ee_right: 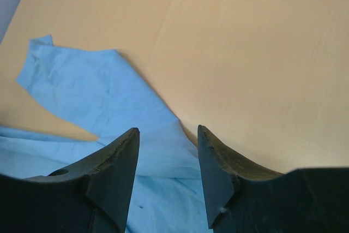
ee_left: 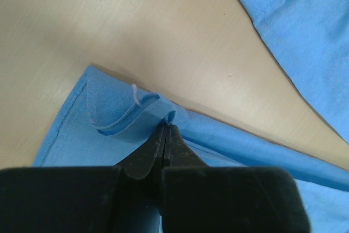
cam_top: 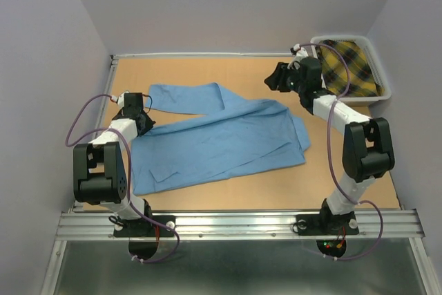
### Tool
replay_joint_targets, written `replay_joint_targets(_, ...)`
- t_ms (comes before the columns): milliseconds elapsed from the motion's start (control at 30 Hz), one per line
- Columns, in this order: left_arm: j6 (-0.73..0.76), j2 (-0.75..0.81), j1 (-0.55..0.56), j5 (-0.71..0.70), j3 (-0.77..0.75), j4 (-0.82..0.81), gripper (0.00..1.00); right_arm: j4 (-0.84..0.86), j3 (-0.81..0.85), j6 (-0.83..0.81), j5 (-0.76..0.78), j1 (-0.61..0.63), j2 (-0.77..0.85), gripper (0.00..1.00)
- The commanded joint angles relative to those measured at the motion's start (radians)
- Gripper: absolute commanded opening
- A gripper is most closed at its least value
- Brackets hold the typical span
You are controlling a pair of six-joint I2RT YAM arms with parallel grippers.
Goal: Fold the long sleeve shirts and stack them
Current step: Fold the shirt
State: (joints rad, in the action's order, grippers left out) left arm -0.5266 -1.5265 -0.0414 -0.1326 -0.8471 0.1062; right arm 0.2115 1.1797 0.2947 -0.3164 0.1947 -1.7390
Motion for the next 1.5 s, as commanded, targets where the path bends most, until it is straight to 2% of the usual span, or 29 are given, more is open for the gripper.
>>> replay_joint_targets(0,0.031,0.049,-0.008,-0.025,-0.006,-0.011,0.0,-0.181,0.133,-0.065,-0.107,-0.006,-0.08,0.53)
replay_joint_targets(133,0.034,0.046,-0.008,-0.021,0.003,-0.011,0.0,-0.243,0.254,-0.112,-0.217,-0.005,-0.195,0.53)
replay_joint_targets(400,0.05,0.045,-0.002,-0.005,0.019,-0.017,0.0,-0.27,0.333,-0.198,-0.247,0.026,-0.355,0.54)
replay_joint_targets(600,0.048,0.046,0.0,-0.012,0.013,-0.016,0.0,-0.258,0.158,-0.259,-0.179,0.068,-0.249,0.54)
replay_joint_targets(733,0.051,0.046,0.0,-0.016,0.006,-0.014,0.0,-0.192,-0.03,-0.262,-0.115,0.075,-0.127,0.54)
replay_joint_targets(967,0.063,0.06,-0.002,-0.036,0.008,-0.014,0.0,-0.13,-0.236,-0.233,-0.063,0.092,0.018,0.54)
replay_joint_targets(1100,0.066,0.062,0.002,-0.025,-0.006,-0.013,0.0,-0.119,-0.23,-0.209,-0.062,0.092,0.045,0.54)
replay_joint_targets(1333,0.063,0.071,0.0,-0.029,-0.009,-0.008,0.0,-0.123,-0.085,-0.195,-0.119,0.092,-0.016,0.48)
replay_joint_targets(1433,0.056,0.066,0.0,-0.025,-0.01,-0.007,0.0,-0.124,-0.052,-0.196,-0.138,0.092,-0.04,0.39)
replay_joint_targets(1467,0.056,0.065,0.0,-0.024,-0.015,-0.008,0.0,-0.127,-0.039,-0.198,-0.144,0.092,-0.045,0.33)
